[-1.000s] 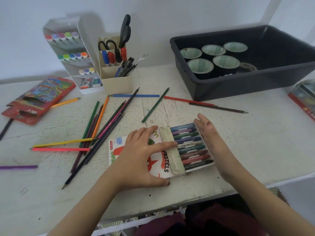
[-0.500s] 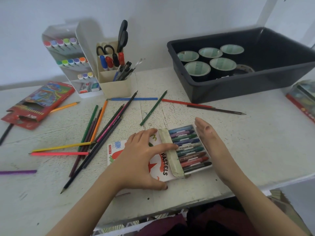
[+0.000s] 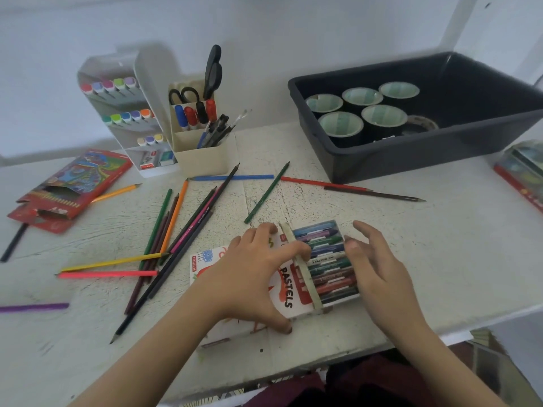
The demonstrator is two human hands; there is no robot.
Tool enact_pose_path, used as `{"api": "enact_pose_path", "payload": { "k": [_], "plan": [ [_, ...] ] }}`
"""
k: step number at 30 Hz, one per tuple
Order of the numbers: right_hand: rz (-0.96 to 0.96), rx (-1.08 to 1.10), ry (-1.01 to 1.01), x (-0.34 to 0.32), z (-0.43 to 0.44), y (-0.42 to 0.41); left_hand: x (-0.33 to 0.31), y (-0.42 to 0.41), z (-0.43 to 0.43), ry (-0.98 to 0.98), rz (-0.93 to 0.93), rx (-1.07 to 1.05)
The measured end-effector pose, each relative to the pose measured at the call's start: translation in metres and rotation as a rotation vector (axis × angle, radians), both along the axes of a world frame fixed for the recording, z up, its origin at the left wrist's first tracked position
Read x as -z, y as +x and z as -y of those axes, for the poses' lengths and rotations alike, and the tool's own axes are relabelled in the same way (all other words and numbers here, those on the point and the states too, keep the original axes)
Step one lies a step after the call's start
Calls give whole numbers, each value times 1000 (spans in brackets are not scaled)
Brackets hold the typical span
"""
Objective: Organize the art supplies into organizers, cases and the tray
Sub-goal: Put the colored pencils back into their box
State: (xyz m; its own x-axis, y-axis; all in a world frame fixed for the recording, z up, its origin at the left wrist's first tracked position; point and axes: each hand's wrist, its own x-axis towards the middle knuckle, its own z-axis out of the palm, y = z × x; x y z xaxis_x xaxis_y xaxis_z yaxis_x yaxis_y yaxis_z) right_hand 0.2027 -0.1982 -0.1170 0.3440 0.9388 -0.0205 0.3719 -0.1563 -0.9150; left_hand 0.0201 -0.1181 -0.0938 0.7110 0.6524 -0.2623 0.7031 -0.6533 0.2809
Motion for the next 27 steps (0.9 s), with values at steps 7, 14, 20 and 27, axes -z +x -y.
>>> {"api": "enact_pose_path", "payload": {
  "k": [7, 14, 20, 27],
  "plan": [
    [-249, -36, -41, 4, -2, -9, -1, 4, 1, 8, -3, 24],
    [-138, -178, -62, 3, 2, -26, 5, -1, 5, -12, 68, 9],
    [269, -295, 23, 15, 11, -20, 22, -15, 9, 71, 140, -31],
    [798, -461, -120, 26, 17, -1, 34, -22, 20, 207, 18, -73]
  ]
}}
